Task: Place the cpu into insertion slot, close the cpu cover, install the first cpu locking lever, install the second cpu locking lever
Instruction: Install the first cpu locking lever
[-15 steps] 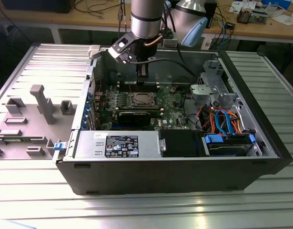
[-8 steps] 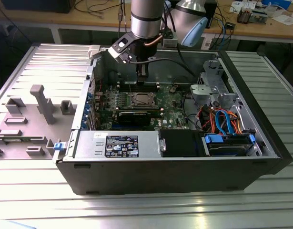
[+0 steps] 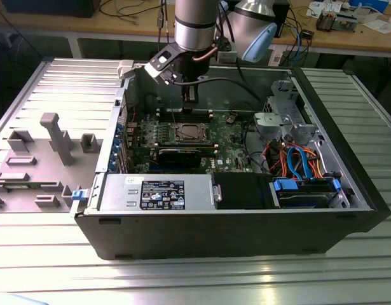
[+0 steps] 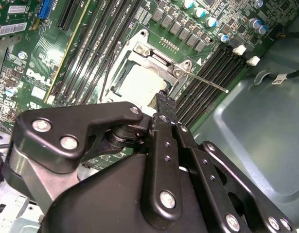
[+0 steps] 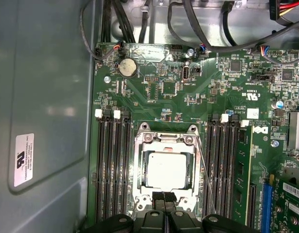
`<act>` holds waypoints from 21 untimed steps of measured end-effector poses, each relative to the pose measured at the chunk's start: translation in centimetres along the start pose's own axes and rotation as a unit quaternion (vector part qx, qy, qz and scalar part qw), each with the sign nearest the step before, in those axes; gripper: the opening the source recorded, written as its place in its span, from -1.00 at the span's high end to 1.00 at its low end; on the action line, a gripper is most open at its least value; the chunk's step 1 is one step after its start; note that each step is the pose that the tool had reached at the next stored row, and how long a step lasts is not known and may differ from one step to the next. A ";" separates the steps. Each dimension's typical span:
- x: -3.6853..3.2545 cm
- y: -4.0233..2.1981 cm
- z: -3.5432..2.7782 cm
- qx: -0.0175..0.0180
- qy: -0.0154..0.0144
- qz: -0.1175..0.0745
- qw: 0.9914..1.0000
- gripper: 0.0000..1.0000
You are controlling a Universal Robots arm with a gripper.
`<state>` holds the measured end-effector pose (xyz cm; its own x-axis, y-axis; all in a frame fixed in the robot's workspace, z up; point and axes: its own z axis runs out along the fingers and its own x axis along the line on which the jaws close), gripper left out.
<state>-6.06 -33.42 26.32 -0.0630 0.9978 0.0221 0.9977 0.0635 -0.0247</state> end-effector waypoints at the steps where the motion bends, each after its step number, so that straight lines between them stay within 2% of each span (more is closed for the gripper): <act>1: 0.00 0.00 0.00 0.000 0.000 -0.002 1.000 0.79; 6: 0.00 0.00 0.00 0.000 0.000 -0.020 1.000 0.79; 15: 0.00 0.00 0.00 0.001 -0.001 -0.038 0.999 0.79; 16: 0.00 0.00 0.00 0.001 -0.001 -0.044 0.999 0.79; 18: 0.00 0.00 0.00 0.001 -0.002 -0.065 0.998 0.79; 21: 0.00 0.00 0.00 0.001 -0.002 -0.067 0.998 0.79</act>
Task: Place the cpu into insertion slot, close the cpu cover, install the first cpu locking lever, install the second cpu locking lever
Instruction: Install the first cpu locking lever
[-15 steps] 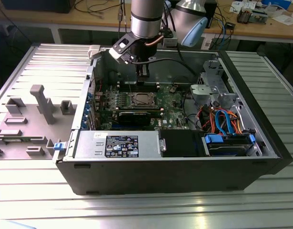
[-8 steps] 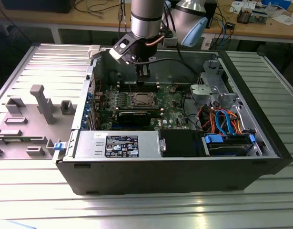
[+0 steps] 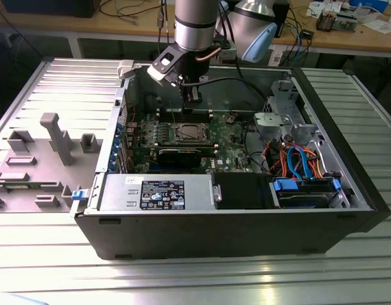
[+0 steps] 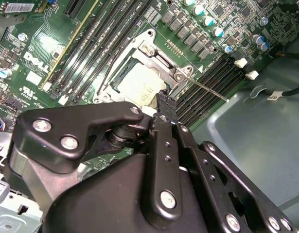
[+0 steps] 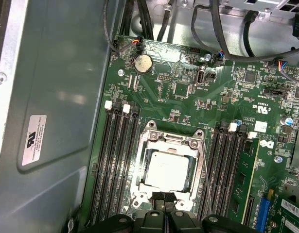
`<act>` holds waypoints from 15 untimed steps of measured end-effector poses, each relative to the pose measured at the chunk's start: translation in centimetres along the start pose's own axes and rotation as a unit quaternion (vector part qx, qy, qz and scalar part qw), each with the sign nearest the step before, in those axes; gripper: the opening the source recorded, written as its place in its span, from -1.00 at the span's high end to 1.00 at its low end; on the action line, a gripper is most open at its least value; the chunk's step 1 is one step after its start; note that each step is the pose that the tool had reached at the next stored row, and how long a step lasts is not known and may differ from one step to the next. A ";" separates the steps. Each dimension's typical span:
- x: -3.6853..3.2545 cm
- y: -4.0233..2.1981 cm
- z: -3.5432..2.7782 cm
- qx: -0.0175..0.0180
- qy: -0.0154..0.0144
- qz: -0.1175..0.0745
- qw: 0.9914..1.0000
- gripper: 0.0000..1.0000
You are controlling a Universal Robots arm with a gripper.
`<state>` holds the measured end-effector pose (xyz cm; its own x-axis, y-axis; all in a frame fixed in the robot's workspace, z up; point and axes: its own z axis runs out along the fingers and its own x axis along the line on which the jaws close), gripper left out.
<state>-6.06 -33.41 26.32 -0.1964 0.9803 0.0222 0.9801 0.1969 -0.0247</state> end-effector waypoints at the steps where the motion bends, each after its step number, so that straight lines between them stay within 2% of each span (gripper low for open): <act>1: 0.00 0.00 0.00 0.000 0.000 -0.001 1.000 0.79; 15: 0.00 0.00 0.00 0.000 0.000 -0.010 1.000 0.79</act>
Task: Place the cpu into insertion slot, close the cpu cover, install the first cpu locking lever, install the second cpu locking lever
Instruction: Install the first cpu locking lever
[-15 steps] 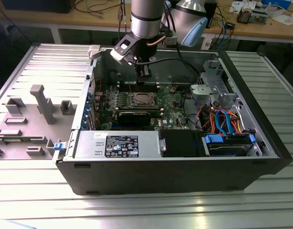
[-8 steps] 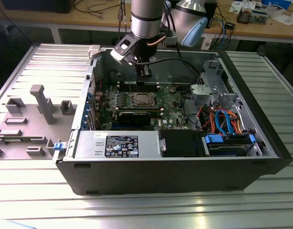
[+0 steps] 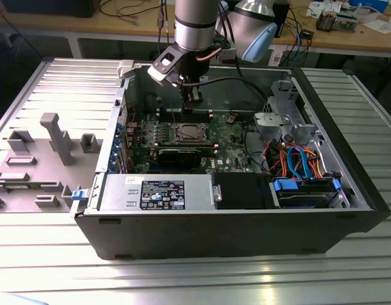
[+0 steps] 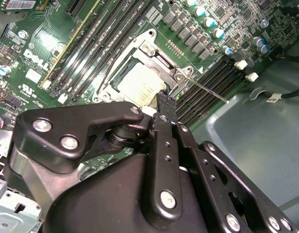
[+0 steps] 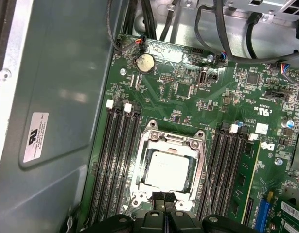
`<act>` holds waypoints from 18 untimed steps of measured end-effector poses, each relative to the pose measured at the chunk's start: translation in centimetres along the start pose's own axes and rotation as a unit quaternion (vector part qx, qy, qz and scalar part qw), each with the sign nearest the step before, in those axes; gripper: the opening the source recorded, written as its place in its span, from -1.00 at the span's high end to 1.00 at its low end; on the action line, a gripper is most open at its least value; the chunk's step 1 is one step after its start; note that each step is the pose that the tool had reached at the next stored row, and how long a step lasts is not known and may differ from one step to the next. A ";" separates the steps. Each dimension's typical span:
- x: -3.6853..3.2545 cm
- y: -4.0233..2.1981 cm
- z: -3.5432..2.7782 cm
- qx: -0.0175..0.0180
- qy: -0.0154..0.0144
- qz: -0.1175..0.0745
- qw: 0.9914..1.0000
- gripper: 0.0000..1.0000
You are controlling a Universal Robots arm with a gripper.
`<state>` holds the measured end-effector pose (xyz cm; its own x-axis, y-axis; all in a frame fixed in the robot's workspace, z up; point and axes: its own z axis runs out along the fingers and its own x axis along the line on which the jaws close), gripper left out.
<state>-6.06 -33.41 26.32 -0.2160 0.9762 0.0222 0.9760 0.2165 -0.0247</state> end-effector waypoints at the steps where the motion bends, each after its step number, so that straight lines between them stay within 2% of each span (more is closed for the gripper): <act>1: 0.00 0.00 0.00 0.000 0.000 0.000 1.000 0.79; 18: 0.00 0.00 0.00 0.000 0.000 -0.012 1.000 0.79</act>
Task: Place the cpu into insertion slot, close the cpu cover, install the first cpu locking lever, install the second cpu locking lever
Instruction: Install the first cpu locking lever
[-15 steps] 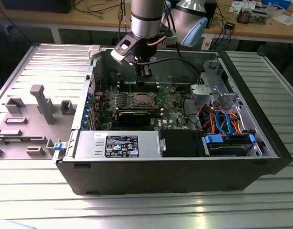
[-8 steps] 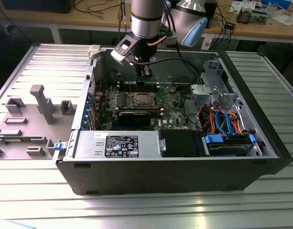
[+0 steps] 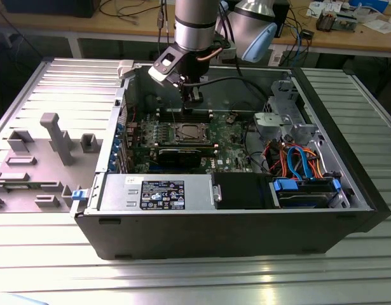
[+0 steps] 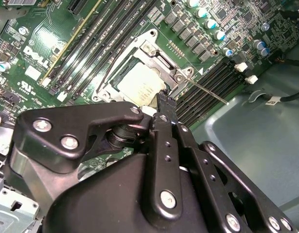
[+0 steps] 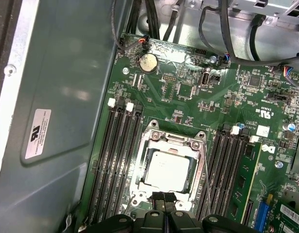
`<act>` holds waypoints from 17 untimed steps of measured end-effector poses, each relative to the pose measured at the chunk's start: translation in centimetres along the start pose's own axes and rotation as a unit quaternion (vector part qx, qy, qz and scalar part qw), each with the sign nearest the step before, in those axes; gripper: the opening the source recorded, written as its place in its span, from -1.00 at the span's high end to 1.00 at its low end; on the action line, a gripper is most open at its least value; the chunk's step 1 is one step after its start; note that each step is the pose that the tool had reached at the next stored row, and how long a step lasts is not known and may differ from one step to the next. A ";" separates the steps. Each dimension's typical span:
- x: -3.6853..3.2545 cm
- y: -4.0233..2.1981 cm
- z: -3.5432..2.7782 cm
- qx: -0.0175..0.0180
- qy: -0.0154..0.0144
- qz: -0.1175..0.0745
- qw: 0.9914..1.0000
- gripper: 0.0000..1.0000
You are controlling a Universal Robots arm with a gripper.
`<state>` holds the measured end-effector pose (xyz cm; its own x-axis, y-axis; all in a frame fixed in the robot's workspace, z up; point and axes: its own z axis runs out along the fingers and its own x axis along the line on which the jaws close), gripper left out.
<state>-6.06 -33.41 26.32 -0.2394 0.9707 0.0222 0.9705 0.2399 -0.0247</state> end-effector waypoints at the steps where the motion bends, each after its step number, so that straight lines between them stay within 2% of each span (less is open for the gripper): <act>1: 0.00 0.00 0.00 0.000 0.000 -0.001 1.000 0.79; 17: 0.00 0.00 0.00 0.000 0.000 -0.012 1.000 0.79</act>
<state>-6.05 -33.41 26.32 -0.2632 0.9645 0.0222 0.9643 0.2637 -0.0246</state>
